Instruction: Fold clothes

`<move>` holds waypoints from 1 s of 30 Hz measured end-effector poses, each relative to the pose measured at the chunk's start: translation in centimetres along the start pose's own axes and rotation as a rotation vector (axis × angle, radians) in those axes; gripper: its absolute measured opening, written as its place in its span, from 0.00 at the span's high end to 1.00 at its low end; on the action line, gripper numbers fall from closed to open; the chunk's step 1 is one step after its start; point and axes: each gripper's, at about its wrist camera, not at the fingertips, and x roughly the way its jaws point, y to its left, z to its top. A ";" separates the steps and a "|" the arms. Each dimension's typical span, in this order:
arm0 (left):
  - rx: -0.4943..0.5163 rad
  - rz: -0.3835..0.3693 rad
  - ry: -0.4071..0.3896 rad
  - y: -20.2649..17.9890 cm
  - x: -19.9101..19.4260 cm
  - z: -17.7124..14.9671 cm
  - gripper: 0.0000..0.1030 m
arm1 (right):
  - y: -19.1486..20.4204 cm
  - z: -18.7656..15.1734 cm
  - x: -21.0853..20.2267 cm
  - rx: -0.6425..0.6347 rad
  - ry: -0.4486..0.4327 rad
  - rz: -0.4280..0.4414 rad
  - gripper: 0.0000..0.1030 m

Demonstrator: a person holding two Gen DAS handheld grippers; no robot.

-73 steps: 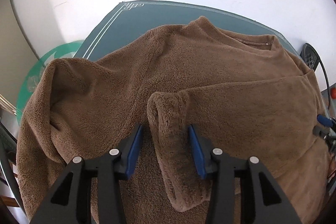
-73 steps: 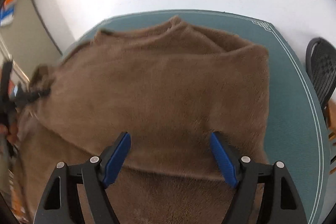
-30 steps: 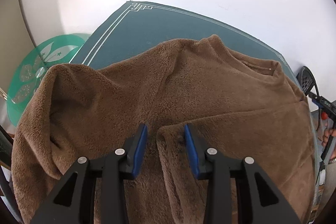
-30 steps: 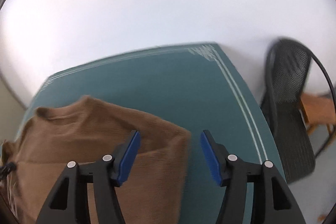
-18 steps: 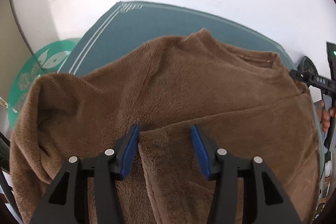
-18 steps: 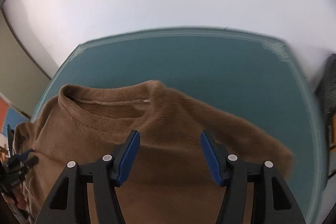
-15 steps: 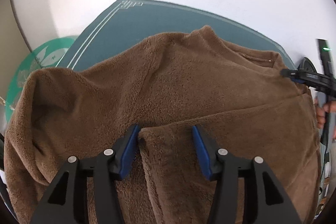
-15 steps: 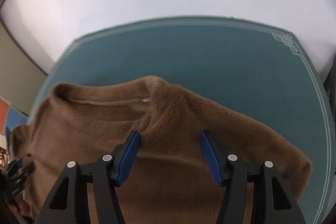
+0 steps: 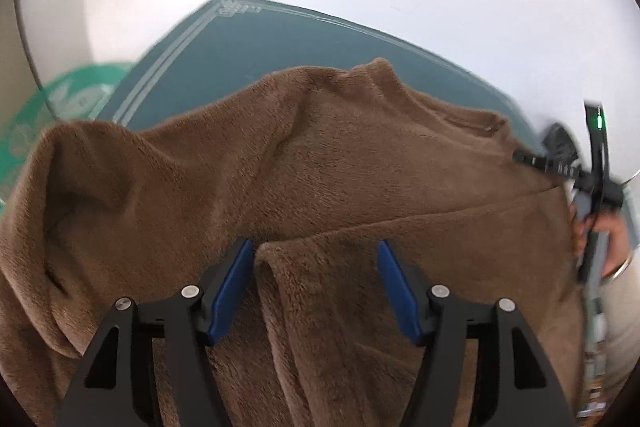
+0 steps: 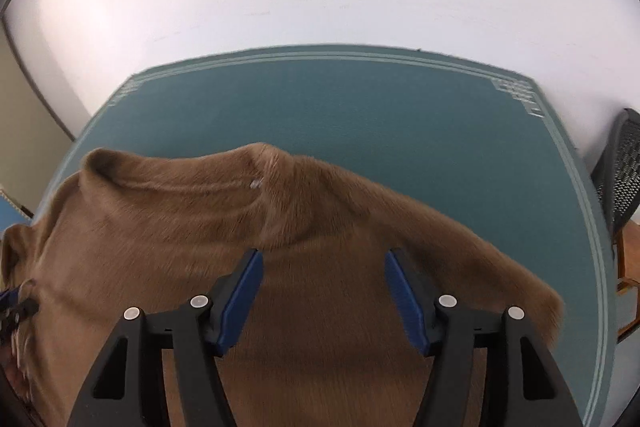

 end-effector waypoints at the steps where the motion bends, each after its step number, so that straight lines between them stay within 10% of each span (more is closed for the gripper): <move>1: -0.020 -0.030 0.011 0.4 0.0 0.1 0.33 | -0.1 -0.8 -1.3 -0.016 -0.016 0.000 0.37; 7: -0.021 0.014 0.027 0.2 -0.1 0.3 0.73 | 1.6 -5.2 -5.9 -0.177 -0.083 0.004 0.37; 11: -0.025 0.028 0.003 -0.2 -1.3 0.5 0.82 | 1.5 -7.8 -5.3 -0.253 -0.045 -0.081 0.37; 18: 0.038 0.025 -0.170 -2.2 -5.7 3.2 0.83 | -1.5 -8.7 -4.6 -0.166 -0.026 -0.109 0.37; 25: 0.027 0.141 0.036 -0.3 1.1 3.2 0.78 | -2.0 -8.2 -3.6 -0.133 -0.018 -0.123 0.30; 30: 0.047 0.161 0.019 -0.1 0.6 2.8 0.67 | -2.5 -8.0 -3.7 -0.108 -0.005 -0.105 0.30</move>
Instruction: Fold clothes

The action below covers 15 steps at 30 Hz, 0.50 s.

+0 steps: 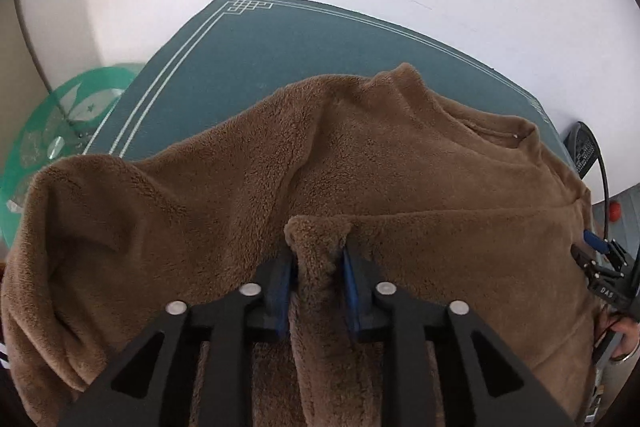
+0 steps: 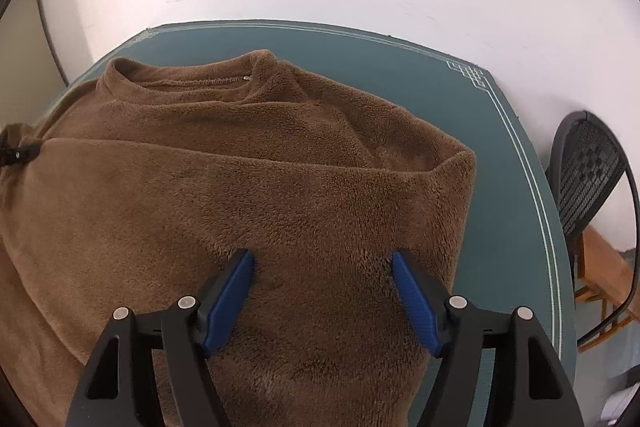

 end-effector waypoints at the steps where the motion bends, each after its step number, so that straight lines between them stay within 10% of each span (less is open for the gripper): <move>1: 0.002 0.025 -0.010 0.0 -0.6 -0.1 0.58 | 0.0 0.0 -0.4 0.017 0.002 0.010 0.30; 5: 0.017 0.064 -0.101 -0.5 -4.1 -0.9 0.25 | 0.8 -0.4 -4.1 0.025 -0.041 0.104 0.28; 15: 0.104 0.068 -0.006 -4.1 -2.0 -4.3 0.23 | 3.2 -4.1 -2.7 0.038 0.077 0.168 0.28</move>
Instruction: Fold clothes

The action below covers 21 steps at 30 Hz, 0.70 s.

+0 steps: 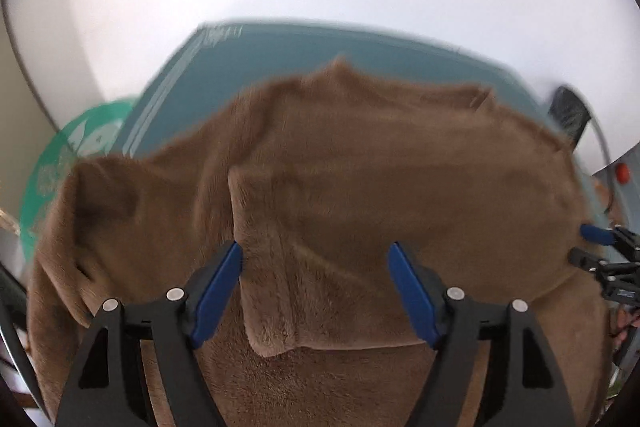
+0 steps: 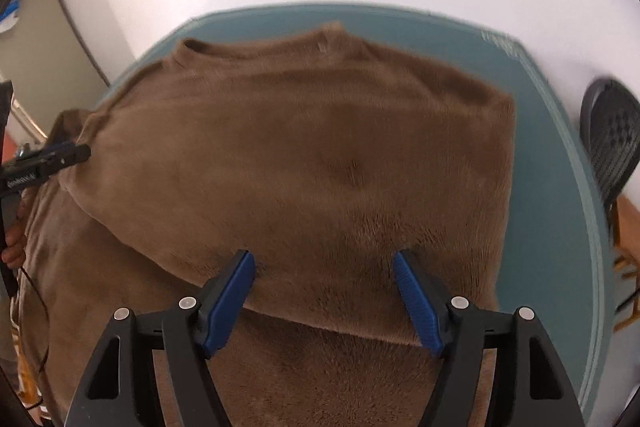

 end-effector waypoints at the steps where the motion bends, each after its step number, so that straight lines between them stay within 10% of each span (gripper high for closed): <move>1: -0.018 0.003 0.021 0.4 1.1 -0.3 0.23 | -0.1 -0.2 0.4 -0.005 -0.012 -0.001 0.27; 10: -0.116 0.054 -0.022 0.9 0.1 -0.5 0.22 | 1.4 -2.1 0.9 -0.064 -0.136 -0.096 0.21; 21: -0.224 -0.061 -0.110 2.1 -9.3 -7.9 0.22 | 1.4 -2.0 1.0 -0.062 -0.137 -0.110 0.19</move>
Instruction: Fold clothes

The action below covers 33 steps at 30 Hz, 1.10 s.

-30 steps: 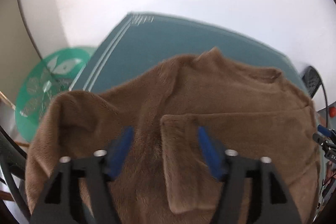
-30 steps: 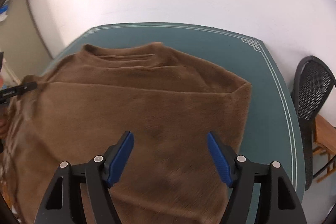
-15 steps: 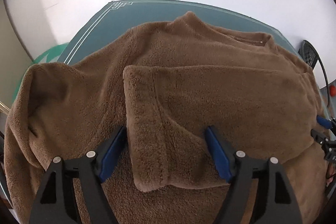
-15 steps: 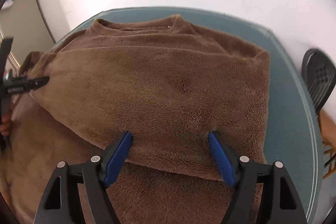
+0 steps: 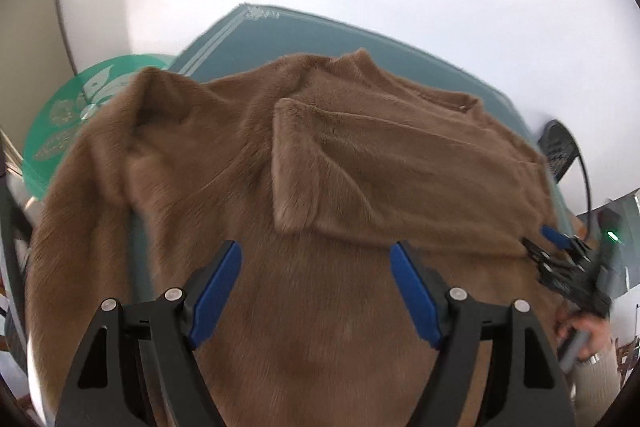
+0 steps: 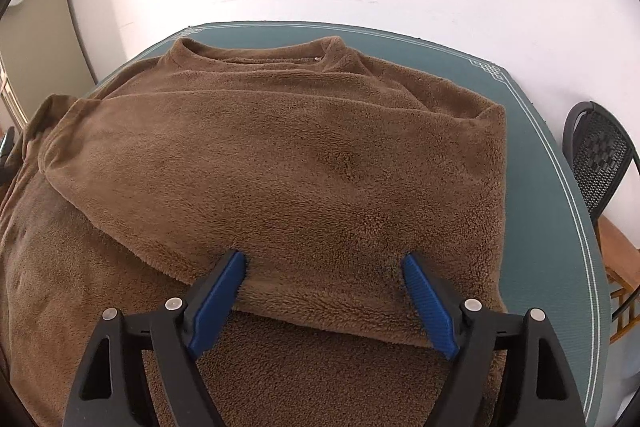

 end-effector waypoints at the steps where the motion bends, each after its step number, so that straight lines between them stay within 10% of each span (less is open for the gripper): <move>1: -0.001 -0.010 -0.010 0.6 -1.4 -0.7 0.22 | 0.0 0.0 0.0 0.000 0.000 0.000 0.19; 17: 0.075 0.189 -0.018 6.2 -9.4 -12.1 0.22 | 0.0 0.0 0.0 0.001 -0.001 -0.001 0.19; 33: 0.342 0.318 0.027 6.2 -8.6 -15.4 0.22 | 0.1 0.1 0.0 0.000 -0.001 -0.005 0.19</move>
